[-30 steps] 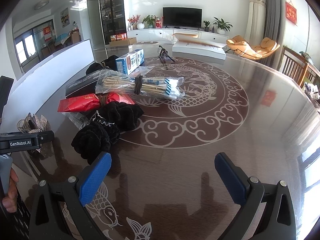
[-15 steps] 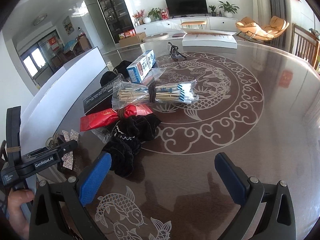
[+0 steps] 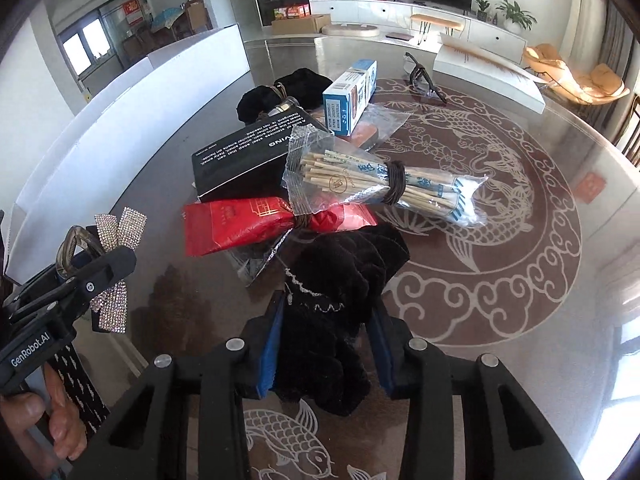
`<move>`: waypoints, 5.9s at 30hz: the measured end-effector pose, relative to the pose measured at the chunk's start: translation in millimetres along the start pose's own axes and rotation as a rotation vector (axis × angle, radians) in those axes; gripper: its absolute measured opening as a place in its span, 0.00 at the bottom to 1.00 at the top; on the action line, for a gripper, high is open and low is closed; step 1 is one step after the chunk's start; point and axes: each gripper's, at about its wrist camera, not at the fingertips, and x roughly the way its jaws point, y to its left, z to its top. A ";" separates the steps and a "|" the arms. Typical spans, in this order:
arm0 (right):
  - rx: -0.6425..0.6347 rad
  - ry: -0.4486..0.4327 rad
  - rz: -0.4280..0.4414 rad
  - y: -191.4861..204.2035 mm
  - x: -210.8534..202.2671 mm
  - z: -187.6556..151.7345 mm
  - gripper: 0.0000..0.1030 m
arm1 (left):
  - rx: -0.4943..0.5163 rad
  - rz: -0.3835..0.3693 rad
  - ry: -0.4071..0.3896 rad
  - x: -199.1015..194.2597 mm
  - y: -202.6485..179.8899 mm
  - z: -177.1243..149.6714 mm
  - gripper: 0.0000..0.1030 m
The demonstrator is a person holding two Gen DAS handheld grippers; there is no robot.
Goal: Organize objects
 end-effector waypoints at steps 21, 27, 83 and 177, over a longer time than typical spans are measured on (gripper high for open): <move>-0.219 -0.240 0.391 260.2 -12.5 145.7 0.44 | -0.292 0.345 0.037 -76.5 218.4 101.6 0.53; -0.118 -0.167 0.336 254.9 22.6 140.8 0.78 | -0.303 0.406 0.135 -50.7 223.7 93.2 0.81; 0.101 -0.102 -0.180 -49.9 7.2 -63.7 1.00 | 0.418 0.028 0.170 102.8 -43.7 23.6 1.00; 0.104 -0.114 -0.212 -50.7 5.0 -64.3 1.00 | -0.006 -0.057 -0.070 4.6 3.4 28.7 1.00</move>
